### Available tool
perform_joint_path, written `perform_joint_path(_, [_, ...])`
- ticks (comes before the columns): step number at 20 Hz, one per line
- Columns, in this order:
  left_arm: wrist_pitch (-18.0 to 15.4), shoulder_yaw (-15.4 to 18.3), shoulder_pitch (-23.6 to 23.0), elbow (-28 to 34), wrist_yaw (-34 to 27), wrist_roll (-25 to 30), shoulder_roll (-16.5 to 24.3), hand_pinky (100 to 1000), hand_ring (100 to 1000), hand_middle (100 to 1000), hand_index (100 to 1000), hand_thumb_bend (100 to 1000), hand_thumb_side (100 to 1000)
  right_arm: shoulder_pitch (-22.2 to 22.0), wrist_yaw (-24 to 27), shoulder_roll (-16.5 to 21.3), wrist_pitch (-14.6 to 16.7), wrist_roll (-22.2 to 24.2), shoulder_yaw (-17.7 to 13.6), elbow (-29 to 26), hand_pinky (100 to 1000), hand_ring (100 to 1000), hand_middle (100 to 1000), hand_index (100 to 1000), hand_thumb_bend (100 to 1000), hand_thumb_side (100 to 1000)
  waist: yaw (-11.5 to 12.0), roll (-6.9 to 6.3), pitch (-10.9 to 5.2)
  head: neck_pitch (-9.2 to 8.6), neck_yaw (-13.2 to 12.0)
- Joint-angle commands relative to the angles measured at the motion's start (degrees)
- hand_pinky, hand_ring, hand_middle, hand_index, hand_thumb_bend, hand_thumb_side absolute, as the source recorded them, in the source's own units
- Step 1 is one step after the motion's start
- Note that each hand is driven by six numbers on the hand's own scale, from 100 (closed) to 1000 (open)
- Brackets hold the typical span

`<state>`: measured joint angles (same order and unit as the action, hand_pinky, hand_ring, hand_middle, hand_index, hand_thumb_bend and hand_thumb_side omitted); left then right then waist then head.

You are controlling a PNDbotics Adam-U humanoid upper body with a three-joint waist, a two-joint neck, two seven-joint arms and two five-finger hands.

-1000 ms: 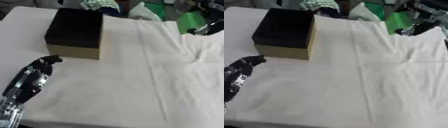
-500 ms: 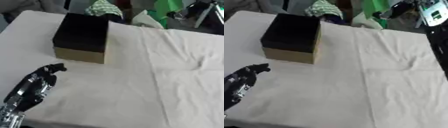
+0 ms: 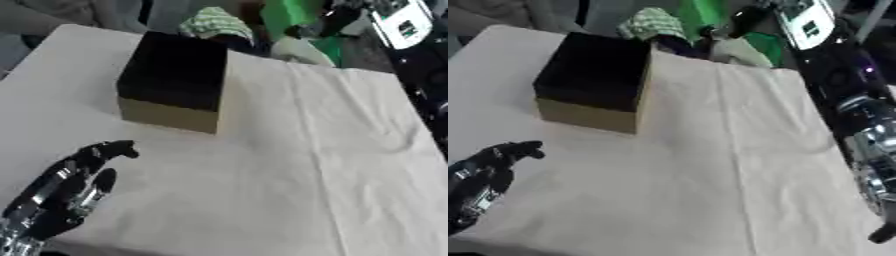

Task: Pick up objects on the table and place them in the box.

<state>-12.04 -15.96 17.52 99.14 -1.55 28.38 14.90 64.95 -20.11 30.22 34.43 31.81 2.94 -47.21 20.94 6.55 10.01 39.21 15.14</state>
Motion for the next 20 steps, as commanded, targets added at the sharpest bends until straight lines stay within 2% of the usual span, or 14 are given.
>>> perform_joint_path(1, [-0.1, -0.8, 1.3, 0.4, -0.6, 1.2, -0.4, 1000, 952, 734, 836, 100, 656, 2.1, -1.0, -1.9, 12.9, 13.0, 0.5, -0.3, 815, 715, 454, 605, 357, 100, 0.6, -0.24, -0.58, -0.74, 1.8])
perform_joint_path(6, [-0.1, -1.8, 2.1, -0.2, -0.8, 2.5, -1.0, 1000, 953, 735, 836, 100, 659, 2.4, -0.9, -6.2, 13.4, 13.9, 1.7, -1.2, 815, 713, 467, 627, 317, 100, 1.6, -0.07, -0.33, -0.77, 2.9])
perform_joint_path(10, [-0.1, -2.1, 2.6, -0.6, -0.8, 3.0, -1.2, 1000, 953, 735, 836, 100, 660, 1.6, -1.4, -8.6, 13.8, 15.2, 2.8, -1.9, 816, 724, 518, 682, 297, 100, 1.9, 0.07, -0.20, -0.68, 3.5])
perform_joint_path(17, [-0.1, -2.5, 2.9, -1.2, -0.6, 3.3, -1.4, 1000, 953, 735, 837, 100, 663, 0.4, -4.2, -10.8, 15.5, 13.5, 4.2, -3.5, 825, 761, 649, 780, 319, 100, 1.8, 0.20, -0.08, -0.24, 4.0])
perform_joint_path(20, [-0.1, -2.6, 2.9, -1.3, -0.6, 3.5, -1.4, 1000, 954, 735, 837, 100, 664, -0.2, -5.3, -11.3, 16.3, 13.1, 4.7, -3.8, 839, 793, 758, 847, 354, 100, 1.8, 0.21, -0.04, -0.14, 3.9])
